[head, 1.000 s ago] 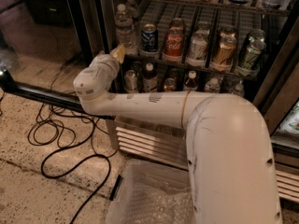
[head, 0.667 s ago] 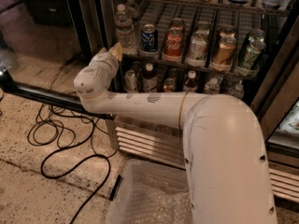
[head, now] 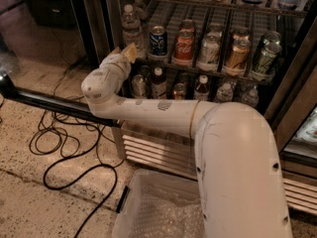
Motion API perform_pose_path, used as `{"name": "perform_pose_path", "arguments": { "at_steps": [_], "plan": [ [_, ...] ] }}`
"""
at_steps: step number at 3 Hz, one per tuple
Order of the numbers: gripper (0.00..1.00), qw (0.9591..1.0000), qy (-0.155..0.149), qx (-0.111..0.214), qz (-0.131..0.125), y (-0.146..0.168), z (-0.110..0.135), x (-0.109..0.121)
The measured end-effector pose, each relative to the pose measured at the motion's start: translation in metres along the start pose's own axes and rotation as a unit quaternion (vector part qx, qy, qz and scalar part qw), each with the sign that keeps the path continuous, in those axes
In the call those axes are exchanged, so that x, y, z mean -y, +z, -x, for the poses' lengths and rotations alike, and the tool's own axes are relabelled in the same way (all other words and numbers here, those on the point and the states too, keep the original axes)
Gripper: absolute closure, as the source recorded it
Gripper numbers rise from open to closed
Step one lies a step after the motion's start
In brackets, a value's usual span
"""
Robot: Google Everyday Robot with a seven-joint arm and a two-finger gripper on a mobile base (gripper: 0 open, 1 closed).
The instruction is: Pick water bottle from middle shelf of fridge
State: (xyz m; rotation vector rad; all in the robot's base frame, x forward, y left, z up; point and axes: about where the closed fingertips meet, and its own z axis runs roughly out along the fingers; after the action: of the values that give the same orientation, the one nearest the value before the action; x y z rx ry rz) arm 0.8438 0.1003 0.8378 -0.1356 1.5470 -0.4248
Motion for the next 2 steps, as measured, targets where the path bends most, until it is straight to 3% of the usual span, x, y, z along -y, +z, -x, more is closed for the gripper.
{"name": "perform_pose_path", "arguments": {
  "at_steps": [1,2],
  "plan": [
    [0.45,0.9997,0.001,-0.006,-0.025,0.0033,-0.0052,0.014],
    [0.41,0.9994,0.003,-0.012,-0.031,0.0043,-0.0098,0.0172]
  ]
}}
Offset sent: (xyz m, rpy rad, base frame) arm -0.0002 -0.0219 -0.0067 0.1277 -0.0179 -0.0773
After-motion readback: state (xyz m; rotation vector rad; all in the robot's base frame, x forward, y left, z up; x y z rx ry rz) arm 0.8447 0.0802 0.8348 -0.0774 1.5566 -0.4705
